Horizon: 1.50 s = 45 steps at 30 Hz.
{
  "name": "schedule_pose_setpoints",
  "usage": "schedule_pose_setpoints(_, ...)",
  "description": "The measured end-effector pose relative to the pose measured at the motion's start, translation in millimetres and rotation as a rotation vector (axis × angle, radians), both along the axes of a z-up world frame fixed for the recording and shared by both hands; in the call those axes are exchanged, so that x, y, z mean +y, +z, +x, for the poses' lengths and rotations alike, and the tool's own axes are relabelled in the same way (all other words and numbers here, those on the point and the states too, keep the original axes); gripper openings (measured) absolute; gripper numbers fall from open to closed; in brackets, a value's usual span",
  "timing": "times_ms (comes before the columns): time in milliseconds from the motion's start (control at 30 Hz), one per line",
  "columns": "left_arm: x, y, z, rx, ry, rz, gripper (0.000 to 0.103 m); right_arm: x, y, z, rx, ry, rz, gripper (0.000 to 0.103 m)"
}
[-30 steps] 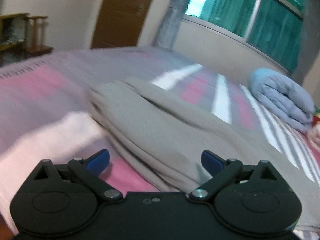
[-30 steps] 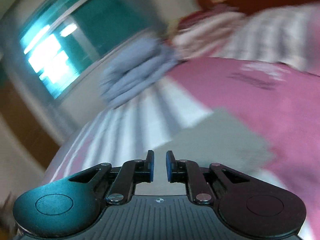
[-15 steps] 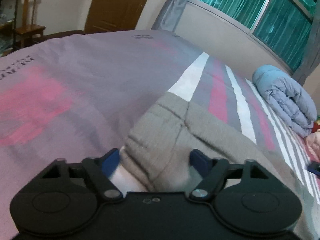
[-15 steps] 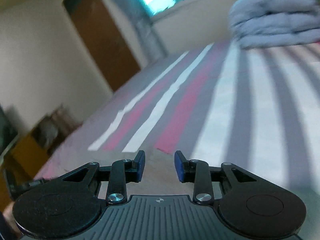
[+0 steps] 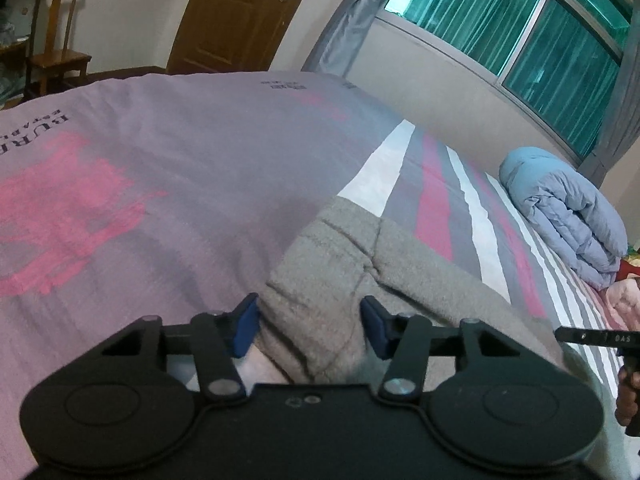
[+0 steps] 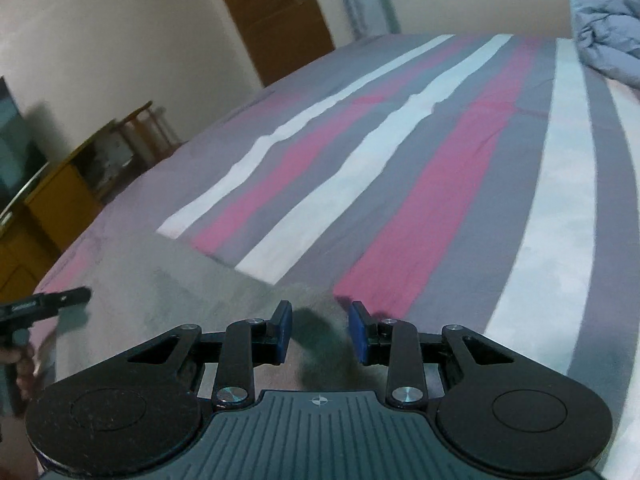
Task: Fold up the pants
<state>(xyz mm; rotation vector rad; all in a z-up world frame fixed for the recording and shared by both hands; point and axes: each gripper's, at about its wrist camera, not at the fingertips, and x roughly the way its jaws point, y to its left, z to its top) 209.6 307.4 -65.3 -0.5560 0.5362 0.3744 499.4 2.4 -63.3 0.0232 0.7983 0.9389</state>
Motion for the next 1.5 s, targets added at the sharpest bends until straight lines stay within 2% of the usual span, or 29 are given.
schedule_pose_setpoints(33, -0.1, 0.1, -0.7, -0.001, 0.001, 0.000, 0.043, 3.0, 1.5, -4.3, 0.004, 0.025, -0.007, 0.000)
schedule_pose_setpoints(133, 2.4, 4.2, -0.3, -0.004, -0.001, -0.009, 0.039, 23.8, 1.8, -18.4, -0.071, 0.096, -0.135, 0.000)
schedule_pose_setpoints(200, 3.4, 7.5, -0.6, 0.000, -0.011, -0.004, 0.039, 27.7, 8.2, -20.5, -0.112, 0.090, -0.126, 0.000)
schedule_pose_setpoints(333, 5.6, 6.0, -0.1, 0.010, -0.021, -0.007, 0.039, 19.6, 23.3, -13.1, -0.164, -0.009, -0.057, 0.001)
schedule_pose_setpoints(467, 4.6, 2.5, -2.0, -0.001, -0.012, -0.011, 0.042, 15.6, 11.7, 0.7, -0.077, -0.005, -0.063, 0.011)
schedule_pose_setpoints(567, 4.4, 0.3, -4.6, -0.011, 0.000, -0.020, 0.047, 8.3, 3.9, 7.7, -0.034, -0.017, -0.048, 0.036)
schedule_pose_setpoints(667, 5.4, -1.2, -7.0, -0.012, 0.006, -0.036, 0.055, 0.4, 0.7, 13.2, 0.012, -0.012, 0.020, 0.036)
schedule_pose_setpoints(833, 4.3, -3.9, -9.7, -0.017, 0.009, -0.046, 0.054, 2.4, -1.3, 17.8, 0.068, 0.069, 0.003, 0.036)
schedule_pose_setpoints(1033, 2.7, -5.2, -9.3, -0.023, 0.007, -0.034, 0.047, 5.1, 9.7, 8.4, 0.079, 0.233, 0.050, 0.033)
schedule_pose_setpoints(1133, 1.1, -4.6, -8.7, -0.024, 0.012, -0.030, 0.043, 17.8, -0.6, 11.2, 0.072, 0.197, -0.032, 0.033)
schedule_pose_setpoints(1167, 0.4, -4.1, -9.1, -0.026, 0.010, -0.028, 0.040, 21.7, -2.8, 9.1, 0.051, 0.192, -0.049, 0.029)
schedule_pose_setpoints(1233, 0.9, -0.2, -9.4, -0.044, 0.002, -0.023, 0.035, 25.4, -1.7, 3.6, -0.010, 0.178, -0.076, 0.006)
schedule_pose_setpoints(1333, -2.3, 8.8, -9.0, -0.072, -0.020, 0.018, 0.033, 14.1, 12.9, -2.5, -0.105, 0.114, -0.035, 0.004)
schedule_pose_setpoints(1400, -6.2, 8.3, -4.1, -0.044, -0.027, 0.066, 0.033, 3.0, 20.6, -1.3, -0.110, 0.070, 0.024, 0.004)
schedule_pose_setpoints(1467, -7.9, -2.7, 2.7, 0.009, -0.039, 0.099, 0.034, 5.7, 10.2, 0.4, -0.109, 0.032, -0.019, 0.004)
schedule_pose_setpoints(1500, -7.8, -8.0, 3.5, 0.018, -0.046, 0.115, 0.036, 12.6, -3.9, 1.5, -0.104, 0.029, -0.099, 0.004)
